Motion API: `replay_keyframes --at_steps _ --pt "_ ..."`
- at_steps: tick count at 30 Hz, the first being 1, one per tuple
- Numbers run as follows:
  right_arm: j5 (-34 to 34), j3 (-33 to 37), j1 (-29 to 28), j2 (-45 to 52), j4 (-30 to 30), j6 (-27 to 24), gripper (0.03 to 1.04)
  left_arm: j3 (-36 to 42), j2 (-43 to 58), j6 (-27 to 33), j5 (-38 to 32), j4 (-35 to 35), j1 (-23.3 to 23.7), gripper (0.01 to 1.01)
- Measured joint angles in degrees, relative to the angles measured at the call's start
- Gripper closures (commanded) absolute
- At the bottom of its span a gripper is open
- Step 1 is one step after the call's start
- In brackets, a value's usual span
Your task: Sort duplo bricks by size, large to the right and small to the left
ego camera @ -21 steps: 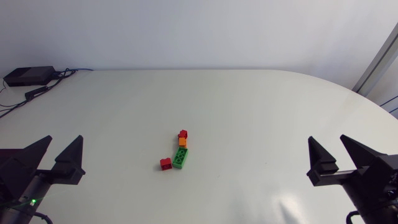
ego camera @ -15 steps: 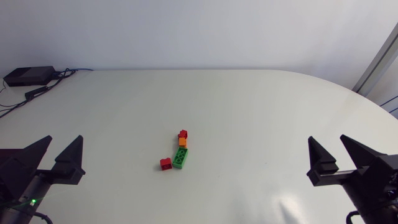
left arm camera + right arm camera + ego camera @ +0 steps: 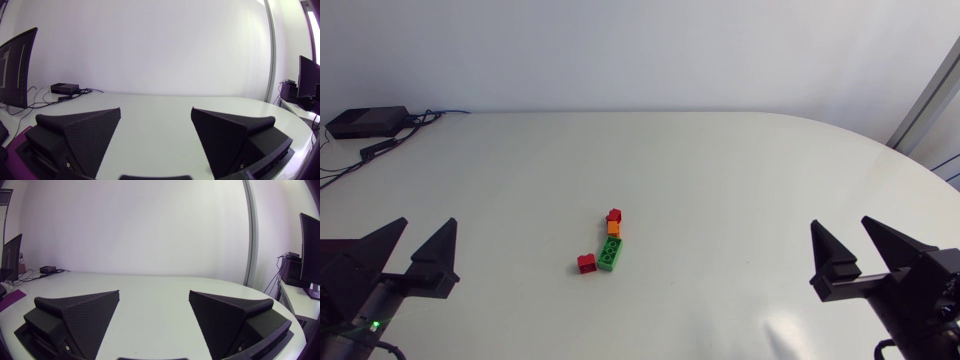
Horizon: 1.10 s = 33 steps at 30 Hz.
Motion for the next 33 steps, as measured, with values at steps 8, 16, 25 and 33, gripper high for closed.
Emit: replay_keyframes --at_steps 8,16,25,33 --pt "-0.2 0.8 2.1 1.4 0.2 0.0 0.07 5.9 4.2 0.0 0.0 0.0 -1.8 0.062" --pt "-0.4 13.9 2.3 18.8 0.2 1.3 0.07 25.1 24.3 -0.3 -0.5 -3.8 -4.7 0.077" --pt "-0.3 25.1 2.4 33.2 -4.4 4.7 0.07 56.3 69.6 3.0 -2.4 -29.7 -10.0 0.128" --pt "-0.4 25.5 2.6 35.0 -9.6 6.0 0.07 71.9 101.2 4.5 -10.4 -41.1 -20.3 0.131"
